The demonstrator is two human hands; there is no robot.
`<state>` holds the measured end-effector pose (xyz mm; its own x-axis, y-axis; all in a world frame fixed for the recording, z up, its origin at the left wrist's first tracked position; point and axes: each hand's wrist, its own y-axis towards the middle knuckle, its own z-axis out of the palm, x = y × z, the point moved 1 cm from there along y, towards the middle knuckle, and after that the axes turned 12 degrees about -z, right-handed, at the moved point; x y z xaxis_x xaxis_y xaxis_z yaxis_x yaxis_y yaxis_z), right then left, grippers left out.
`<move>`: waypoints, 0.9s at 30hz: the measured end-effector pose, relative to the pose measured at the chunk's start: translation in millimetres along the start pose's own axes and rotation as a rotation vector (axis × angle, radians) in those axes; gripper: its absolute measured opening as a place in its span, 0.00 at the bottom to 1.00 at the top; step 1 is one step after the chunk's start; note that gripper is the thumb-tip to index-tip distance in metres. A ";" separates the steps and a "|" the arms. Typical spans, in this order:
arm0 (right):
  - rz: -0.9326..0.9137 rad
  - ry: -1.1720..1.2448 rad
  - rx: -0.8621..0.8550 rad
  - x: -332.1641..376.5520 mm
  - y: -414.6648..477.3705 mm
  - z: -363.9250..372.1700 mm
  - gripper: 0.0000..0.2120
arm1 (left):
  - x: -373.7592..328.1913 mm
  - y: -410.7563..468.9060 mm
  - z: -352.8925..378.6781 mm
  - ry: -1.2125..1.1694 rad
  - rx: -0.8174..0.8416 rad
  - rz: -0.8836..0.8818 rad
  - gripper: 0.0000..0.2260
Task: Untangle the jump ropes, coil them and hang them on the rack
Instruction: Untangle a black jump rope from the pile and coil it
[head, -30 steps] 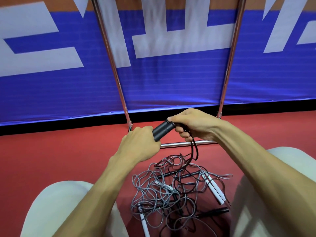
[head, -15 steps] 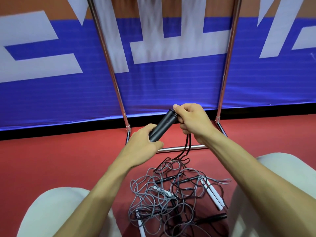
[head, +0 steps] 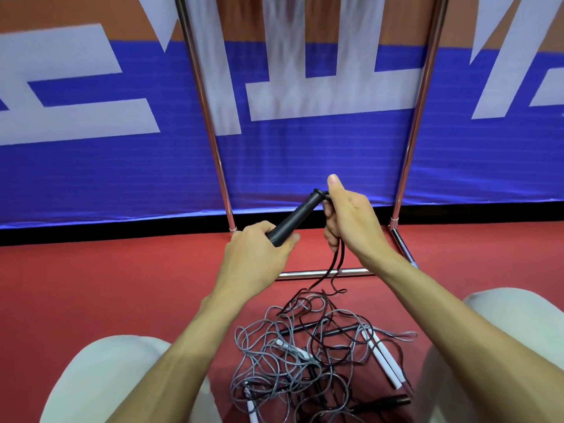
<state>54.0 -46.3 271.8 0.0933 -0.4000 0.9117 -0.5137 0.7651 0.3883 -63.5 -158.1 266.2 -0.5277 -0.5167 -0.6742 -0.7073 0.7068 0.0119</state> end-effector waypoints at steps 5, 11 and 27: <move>-0.053 -0.110 0.291 -6.0 -8.1 10.2 0.24 | -3.9 5.5 -7.6 -0.673 0.175 -0.239 0.18; -0.154 -0.495 0.706 -20.0 -18.6 27.4 0.12 | 0.8 11.9 -20.5 -1.100 0.160 -0.399 0.16; -0.055 -0.810 1.149 -17.4 -18.7 10.0 0.16 | 13.1 24.4 -28.0 -0.994 0.097 -0.395 0.15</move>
<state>53.5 -58.7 247.4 -0.1722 -0.8924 0.4171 -0.9628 0.0629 -0.2628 -100.8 -161.1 278.4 0.3805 -0.1226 -0.9166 -0.6807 0.6338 -0.3673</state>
